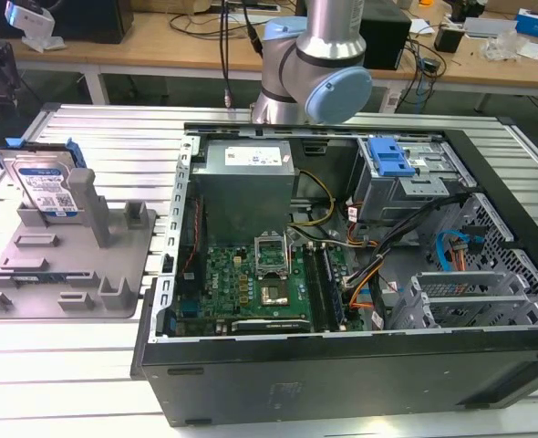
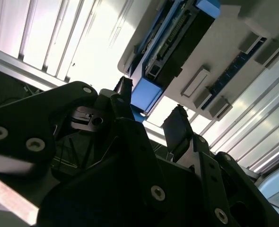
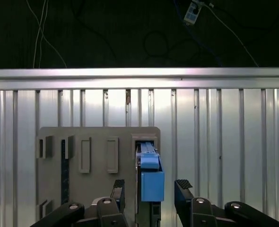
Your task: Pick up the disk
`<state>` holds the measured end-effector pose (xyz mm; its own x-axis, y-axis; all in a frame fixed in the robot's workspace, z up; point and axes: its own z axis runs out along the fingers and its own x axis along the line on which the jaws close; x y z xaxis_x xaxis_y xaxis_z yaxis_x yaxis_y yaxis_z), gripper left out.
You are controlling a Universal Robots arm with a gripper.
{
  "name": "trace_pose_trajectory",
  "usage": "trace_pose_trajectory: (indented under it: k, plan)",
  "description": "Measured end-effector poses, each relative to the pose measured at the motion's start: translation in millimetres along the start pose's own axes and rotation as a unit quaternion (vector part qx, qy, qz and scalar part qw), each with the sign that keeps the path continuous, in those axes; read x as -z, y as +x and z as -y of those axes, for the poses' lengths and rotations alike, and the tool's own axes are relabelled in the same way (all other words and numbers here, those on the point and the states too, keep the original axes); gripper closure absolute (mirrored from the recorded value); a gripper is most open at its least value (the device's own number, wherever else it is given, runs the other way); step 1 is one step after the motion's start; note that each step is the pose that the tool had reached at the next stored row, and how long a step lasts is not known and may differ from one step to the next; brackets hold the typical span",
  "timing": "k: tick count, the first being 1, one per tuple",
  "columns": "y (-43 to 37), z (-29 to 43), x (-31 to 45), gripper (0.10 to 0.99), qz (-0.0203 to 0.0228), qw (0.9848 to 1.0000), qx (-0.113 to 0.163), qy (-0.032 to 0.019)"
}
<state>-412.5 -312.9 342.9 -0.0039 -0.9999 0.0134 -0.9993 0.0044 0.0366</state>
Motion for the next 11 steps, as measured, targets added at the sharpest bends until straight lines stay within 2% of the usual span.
trace_pose_trajectory:
  k: [3, 11]
  plan:
    - [0.6, 3.0, -3.4, 0.545, -0.0002, 1.0, 0.001, 0.0001]
    - [-1.1, 3.9, -13.4, 0.545, -0.0005, 1.0, 0.002, 0.0]
